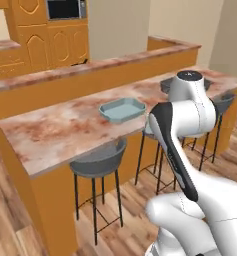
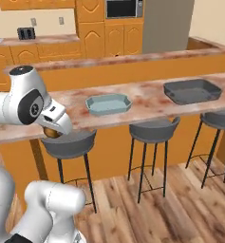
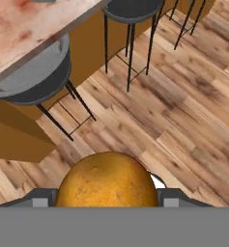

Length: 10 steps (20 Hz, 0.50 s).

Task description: Place the cold items (mango and squash) from the fridge in one tupperware on the dining counter. Place the warm items (kebab skewer and hot dog) in the stove area in another tupperware.

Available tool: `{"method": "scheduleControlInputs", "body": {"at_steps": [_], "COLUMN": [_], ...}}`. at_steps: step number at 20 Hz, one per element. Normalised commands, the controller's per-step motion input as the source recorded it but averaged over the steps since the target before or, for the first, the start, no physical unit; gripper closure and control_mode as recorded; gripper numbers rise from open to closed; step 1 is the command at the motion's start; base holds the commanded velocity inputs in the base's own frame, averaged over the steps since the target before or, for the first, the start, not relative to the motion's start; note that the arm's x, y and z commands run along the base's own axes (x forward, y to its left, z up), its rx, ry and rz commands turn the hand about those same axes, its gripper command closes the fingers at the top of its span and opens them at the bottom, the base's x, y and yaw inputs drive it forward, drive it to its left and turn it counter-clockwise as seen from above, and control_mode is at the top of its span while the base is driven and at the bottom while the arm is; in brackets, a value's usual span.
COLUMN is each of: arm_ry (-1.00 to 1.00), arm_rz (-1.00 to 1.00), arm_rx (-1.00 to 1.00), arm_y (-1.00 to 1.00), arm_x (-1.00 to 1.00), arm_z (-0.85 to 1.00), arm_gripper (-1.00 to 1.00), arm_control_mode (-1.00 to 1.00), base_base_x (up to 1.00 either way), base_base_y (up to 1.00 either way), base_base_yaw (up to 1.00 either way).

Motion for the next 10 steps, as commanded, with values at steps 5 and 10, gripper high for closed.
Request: {"method": "scheduleControlInputs", "body": {"at_steps": [5, 10], "arm_ry": [0.00, 0.00], "arm_rz": [0.00, 0.00], "arm_rx": [0.00, 0.00], "arm_y": [0.00, 0.00], "arm_x": [0.00, 0.00], "arm_z": [0.00, 0.00], "arm_gripper": [1.00, 1.00], "arm_control_mode": [1.00, 1.00], "base_base_x": [0.19, 0.23], "base_base_y": [-0.74, -0.84], "base_base_yaw": [0.69, 0.45]}}
